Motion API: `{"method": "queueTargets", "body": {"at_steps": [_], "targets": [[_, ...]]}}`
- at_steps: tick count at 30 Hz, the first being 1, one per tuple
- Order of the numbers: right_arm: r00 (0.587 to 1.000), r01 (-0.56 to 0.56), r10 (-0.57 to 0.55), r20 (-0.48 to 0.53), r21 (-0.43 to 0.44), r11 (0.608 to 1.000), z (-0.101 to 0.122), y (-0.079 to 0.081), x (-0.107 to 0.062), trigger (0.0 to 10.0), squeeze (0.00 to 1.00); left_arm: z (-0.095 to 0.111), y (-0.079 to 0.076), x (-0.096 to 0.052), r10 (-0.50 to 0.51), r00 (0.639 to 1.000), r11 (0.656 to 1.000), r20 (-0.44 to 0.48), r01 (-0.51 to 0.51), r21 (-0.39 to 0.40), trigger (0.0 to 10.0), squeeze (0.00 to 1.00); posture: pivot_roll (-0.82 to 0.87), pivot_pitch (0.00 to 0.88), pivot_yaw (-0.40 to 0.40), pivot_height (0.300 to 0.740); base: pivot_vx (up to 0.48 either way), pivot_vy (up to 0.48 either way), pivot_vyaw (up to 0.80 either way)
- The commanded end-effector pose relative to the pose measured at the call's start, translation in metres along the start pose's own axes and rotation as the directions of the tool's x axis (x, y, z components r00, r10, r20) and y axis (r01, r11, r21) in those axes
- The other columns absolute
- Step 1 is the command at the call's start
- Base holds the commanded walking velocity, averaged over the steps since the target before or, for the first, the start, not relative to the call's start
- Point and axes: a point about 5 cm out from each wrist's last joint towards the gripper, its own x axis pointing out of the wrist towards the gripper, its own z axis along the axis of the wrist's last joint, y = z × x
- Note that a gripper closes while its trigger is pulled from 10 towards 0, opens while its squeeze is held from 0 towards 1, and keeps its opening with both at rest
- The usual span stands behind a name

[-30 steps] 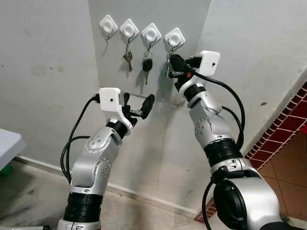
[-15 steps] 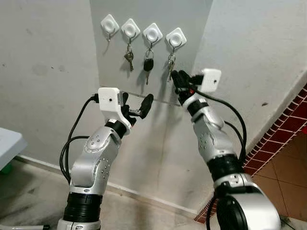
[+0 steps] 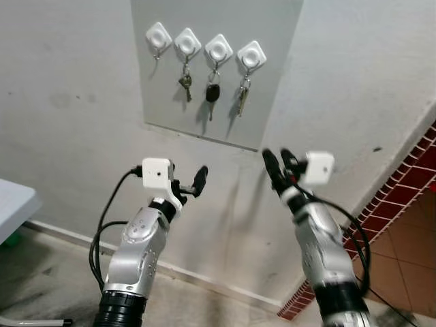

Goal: Hang keys on a hook

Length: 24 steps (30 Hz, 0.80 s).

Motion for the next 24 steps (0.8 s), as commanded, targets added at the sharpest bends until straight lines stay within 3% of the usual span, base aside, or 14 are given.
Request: {"method": "queueTargets", "body": {"at_steps": [1, 4, 7, 8, 9, 10, 11, 16, 20, 24], "targets": [[1.0, 0.018, -0.018, -0.007, 0.006, 1.0, -0.001, -0.005, -0.008, 10.0, 1.0, -0.012, 0.005, -0.003, 0.006, 0.999, 1.0, -0.036, -0.007, -0.009, 10.0, 0.0, 0.0, 0.0, -0.033, 0.74, 0.0, 0.0, 0.0], [0.998, 0.059, -0.059, -0.014, 0.002, 0.998, -0.006, -0.01, -0.021, 10.0, 1.0, -0.012, 0.009, -0.004, 0.003, 1.0, 1.0, -0.002, -0.003, 0.009, 10.0, 0.0, 0.0, 0.0, -0.023, 0.74, 0.0, 0.0, 0.0], [0.991, 0.132, -0.133, -0.006, -0.068, 0.989, -0.015, -0.018, -0.038, 10.0, 1.0, -0.015, 0.012, -0.007, -0.001, 0.998, 0.998, 0.063, -0.003, 0.067, 10.0, 0.0, -0.01, 0.0, -0.018, 0.74, 0.0, 0.0, 0.0], [0.99, 0.141, -0.143, -0.015, -0.095, 0.985, -0.019, -0.019, -0.047, 10.0, 0.72, -0.019, 0.011, -0.008, -0.014, 0.998, 0.997, 0.065, 0.009, 0.077, 10.0, 0.0, -0.01, 0.0, -0.018, 0.74, 0.0, 0.0, 0.0], [0.99, 0.141, -0.143, -0.015, -0.095, 0.985, -0.019, -0.019, -0.047, 10.0, 0.72, -0.019, 0.011, -0.008, -0.014, 0.998, 0.997, 0.065, 0.009, 0.077, 10.0, 0.0, -0.01, 0.0, -0.018, 0.74, 0.0, 0.0, 0.0], [0.99, 0.138, -0.141, -0.027, -0.106, 0.985, -0.022, -0.019, -0.051, 10.0, 0.48, -0.021, 0.01, -0.008, -0.019, 0.998, 0.997, 0.059, 0.015, 0.073, 10.0, 0.0, -0.01, 0.0, -0.016, 0.74, 0.0, 0.0, 0.0], [0.989, 0.141, -0.146, -0.038, -0.102, 0.985, -0.024, -0.019, -0.054, 10.0, 0.0, -0.023, 0.011, -0.009, -0.01, 0.998, 0.997, 0.06, 0.005, 0.072, 10.0, 0.0, -0.01, 0.0, -0.016, 0.74, 0.0, 0.0, 0.0], [0.984, 0.167, -0.174, -0.044, -0.133, 0.977, -0.028, -0.022, -0.066, 10.0, 0.0, -0.022, 0.007, -0.013, -0.026, 0.997, 0.998, 0.077, 0.021, 0.067, 10.0, 0.0, -0.02, 0.0, -0.009, 0.74, 0.0, 0.0, 0.0], [0.983, 0.175, -0.18, -0.038, -0.112, 0.978, -0.023, -0.019, -0.082, 10.0, 0.0, -0.023, -0.003, -0.024, -0.082, 0.991, 0.997, 0.106, 0.082, 0.004, 10.0, 0.0, -0.03, 0.013, 0.0, 0.74, 0.0, 0.0, 0.0], [0.983, 0.179, -0.184, -0.028, -0.122, 0.976, -0.018, -0.016, -0.094, 10.0, 0.0, -0.022, -0.007, -0.034, -0.096, 0.988, 0.995, 0.117, 0.094, 0.02, 10.0, 0.0, -0.03, 0.03, 0.005, 0.74, 0.0, 0.0, 0.0]]}}
